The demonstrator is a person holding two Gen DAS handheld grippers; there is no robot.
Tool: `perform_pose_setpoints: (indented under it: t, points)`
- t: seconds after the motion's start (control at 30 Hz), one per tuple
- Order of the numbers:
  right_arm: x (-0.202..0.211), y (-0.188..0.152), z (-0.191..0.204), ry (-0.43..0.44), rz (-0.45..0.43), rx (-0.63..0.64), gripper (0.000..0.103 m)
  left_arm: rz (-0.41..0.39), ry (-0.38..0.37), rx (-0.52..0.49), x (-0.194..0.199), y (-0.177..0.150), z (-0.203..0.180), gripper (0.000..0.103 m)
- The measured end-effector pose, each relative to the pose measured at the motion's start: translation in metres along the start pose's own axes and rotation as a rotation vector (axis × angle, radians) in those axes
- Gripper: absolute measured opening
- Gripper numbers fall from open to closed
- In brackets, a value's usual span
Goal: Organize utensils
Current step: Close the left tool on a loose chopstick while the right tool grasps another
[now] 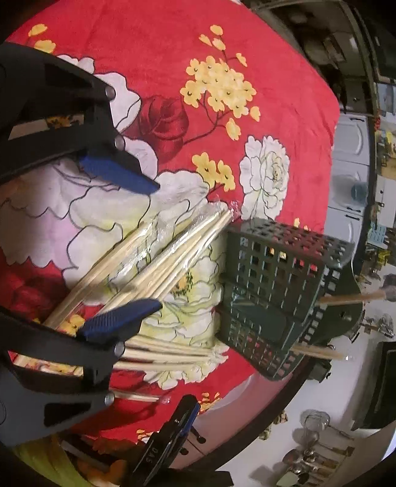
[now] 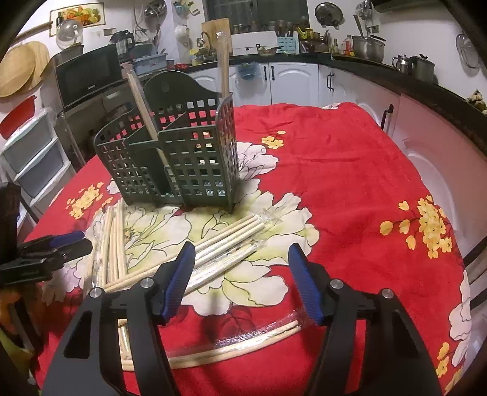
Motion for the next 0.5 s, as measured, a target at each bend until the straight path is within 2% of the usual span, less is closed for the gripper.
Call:
perform_pose_setpoints:
  t: [0.23,0.4,0.5]
  points:
    - [-0.015,0.003,-0.013,-0.006,0.040,-0.042,0.055,0.017,-0.018,0.056,-0.006,0.004,0.015,0.027]
    - [-0.034,0.001,-0.022,0.008,0.089,-0.077,0.048,0.007,-0.038,0.066,-0.005,0.004,0.013,0.027]
    - [-0.045,0.001,-0.025,0.039,0.116,-0.105,0.044,0.030,-0.045,0.053,-0.010,0.002,0.010,0.027]
Point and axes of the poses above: each gripper's, at about its wrist camera, not at the fingertips, and x roughly against the way its jaws point, z to its left, y to its top, the point moved 7 cm from there along -x, roughly the way its jaws point, and after that the axes turned 6 degrees about z, right-handed, at the moved point
